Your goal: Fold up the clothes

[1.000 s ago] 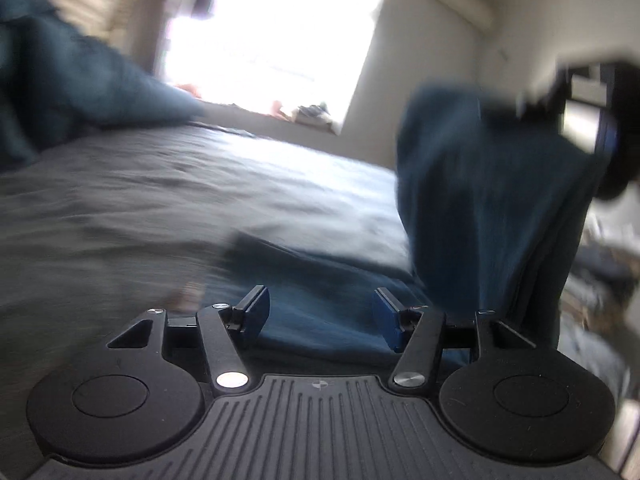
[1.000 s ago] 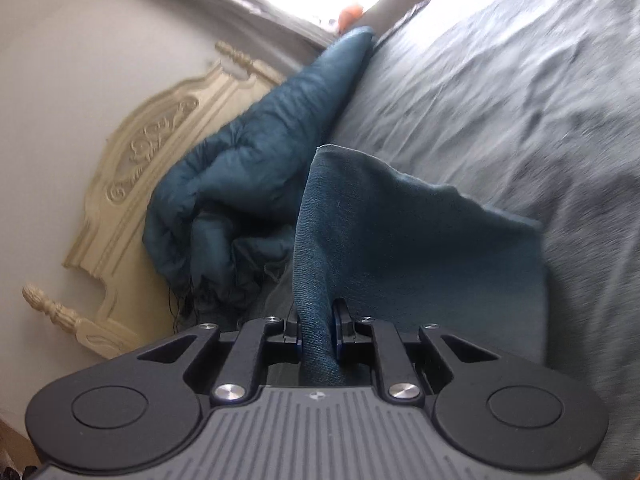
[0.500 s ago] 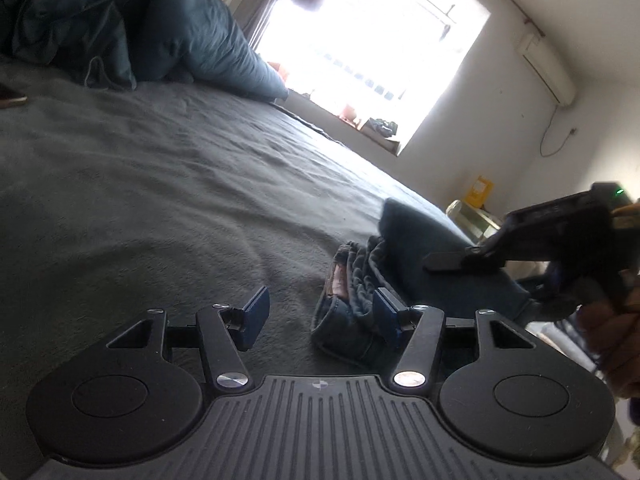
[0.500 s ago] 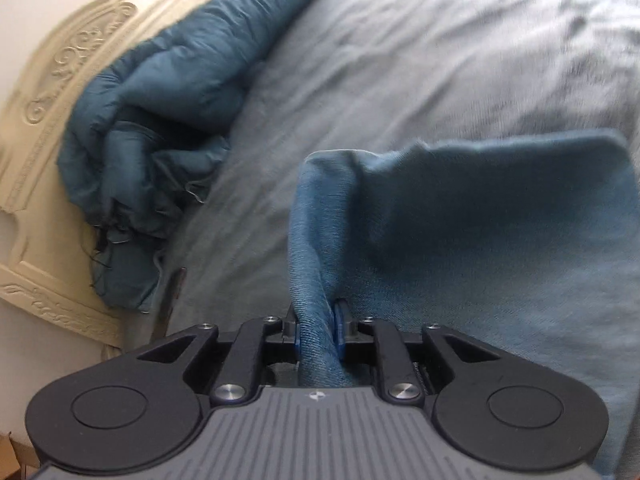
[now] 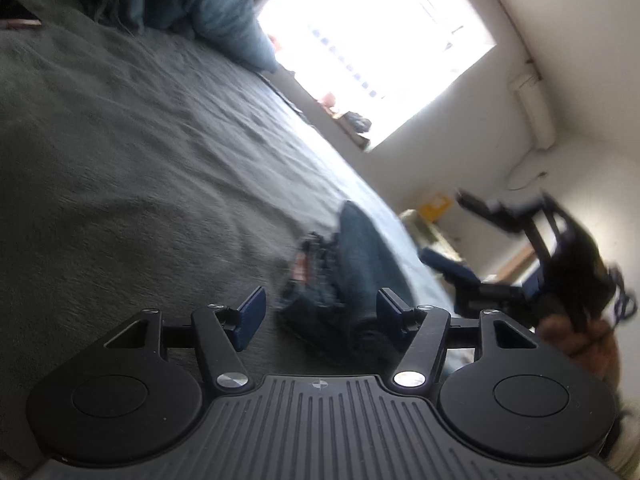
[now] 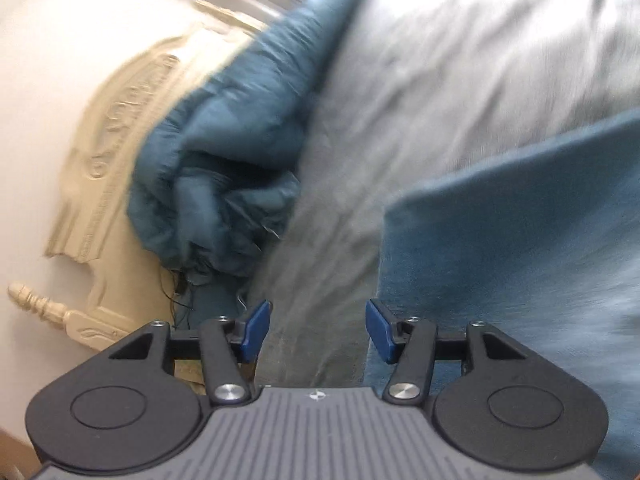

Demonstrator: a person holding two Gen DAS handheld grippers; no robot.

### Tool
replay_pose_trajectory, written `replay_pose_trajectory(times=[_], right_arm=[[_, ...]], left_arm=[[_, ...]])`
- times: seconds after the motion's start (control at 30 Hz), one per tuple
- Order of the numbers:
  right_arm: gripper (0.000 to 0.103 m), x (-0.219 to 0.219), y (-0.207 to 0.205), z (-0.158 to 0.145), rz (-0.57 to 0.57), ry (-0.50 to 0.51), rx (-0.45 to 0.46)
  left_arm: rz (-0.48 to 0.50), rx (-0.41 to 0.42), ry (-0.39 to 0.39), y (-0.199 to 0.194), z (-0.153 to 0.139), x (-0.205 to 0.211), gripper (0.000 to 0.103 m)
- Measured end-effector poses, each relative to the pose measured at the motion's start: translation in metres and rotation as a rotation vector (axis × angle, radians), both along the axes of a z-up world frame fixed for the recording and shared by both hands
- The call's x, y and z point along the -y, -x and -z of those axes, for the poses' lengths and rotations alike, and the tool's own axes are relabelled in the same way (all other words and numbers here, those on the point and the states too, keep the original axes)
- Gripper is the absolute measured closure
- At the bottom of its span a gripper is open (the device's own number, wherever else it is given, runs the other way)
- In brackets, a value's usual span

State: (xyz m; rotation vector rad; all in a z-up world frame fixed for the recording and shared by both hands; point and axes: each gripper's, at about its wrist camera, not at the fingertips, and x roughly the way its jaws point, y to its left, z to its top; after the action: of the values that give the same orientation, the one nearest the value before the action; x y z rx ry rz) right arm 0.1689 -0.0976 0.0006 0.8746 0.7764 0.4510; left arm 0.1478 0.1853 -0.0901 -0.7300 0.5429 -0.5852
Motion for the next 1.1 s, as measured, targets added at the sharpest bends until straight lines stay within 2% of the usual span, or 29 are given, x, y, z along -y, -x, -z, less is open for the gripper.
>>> replay_pose_trajectory(times=[0.07, 0.13, 0.23, 0.33, 0.37, 0.47, 0.63, 0.7, 0.83, 0.93, 1.0, 1.1], right_arm=[[0.046, 0.018, 0.032, -0.013, 0.04, 0.092, 0.07], [0.046, 0.035, 0.066, -0.022, 0.082, 0.191, 0.125], [0.046, 0.058, 0.116, -0.02, 0.148, 0.297, 0.137], [0.046, 0.077, 0.155, -0.009, 0.21, 0.354, 0.104], [0.046, 0.081, 0.163, -0.004, 0.23, 0.36, 0.092], [0.046, 0.096, 0.184, 0.008, 0.282, 0.36, 0.064], [0.046, 0.113, 0.192, 0.022, 0.311, 0.308, 0.055], [0.046, 0.114, 0.192, 0.026, 0.3, 0.319, 0.062], [0.045, 0.112, 0.19, 0.035, 0.265, 0.369, 0.078], [0.045, 0.101, 0.182, 0.038, 0.233, 0.452, 0.098], [0.046, 0.092, 0.175, 0.034, 0.198, 0.5, 0.157], [0.048, 0.068, 0.163, 0.027, 0.136, 0.589, 0.306]], left_arm=[[0.034, 0.0, 0.015, -0.003, -0.004, 0.006, 0.04], [0.056, -0.008, -0.014, -0.008, -0.007, 0.017, 0.04], [0.052, -0.036, -0.082, -0.018, -0.008, 0.031, 0.045], [0.056, -0.061, -0.081, -0.023, -0.009, 0.037, 0.071], [0.064, -0.063, -0.072, -0.023, -0.009, 0.038, 0.082], [0.07, -0.044, -0.109, -0.026, -0.021, 0.043, 0.09], [0.078, -0.044, -0.102, -0.036, -0.037, 0.042, 0.093], [0.072, -0.045, -0.109, -0.043, -0.037, 0.04, 0.093], [0.055, -0.122, -0.167, -0.058, -0.011, 0.037, 0.093], [0.056, -0.142, -0.131, -0.057, 0.001, 0.029, 0.093], [0.056, -0.139, -0.127, -0.056, 0.001, 0.028, 0.091], [0.053, -0.139, -0.125, -0.056, 0.002, 0.028, 0.091]])
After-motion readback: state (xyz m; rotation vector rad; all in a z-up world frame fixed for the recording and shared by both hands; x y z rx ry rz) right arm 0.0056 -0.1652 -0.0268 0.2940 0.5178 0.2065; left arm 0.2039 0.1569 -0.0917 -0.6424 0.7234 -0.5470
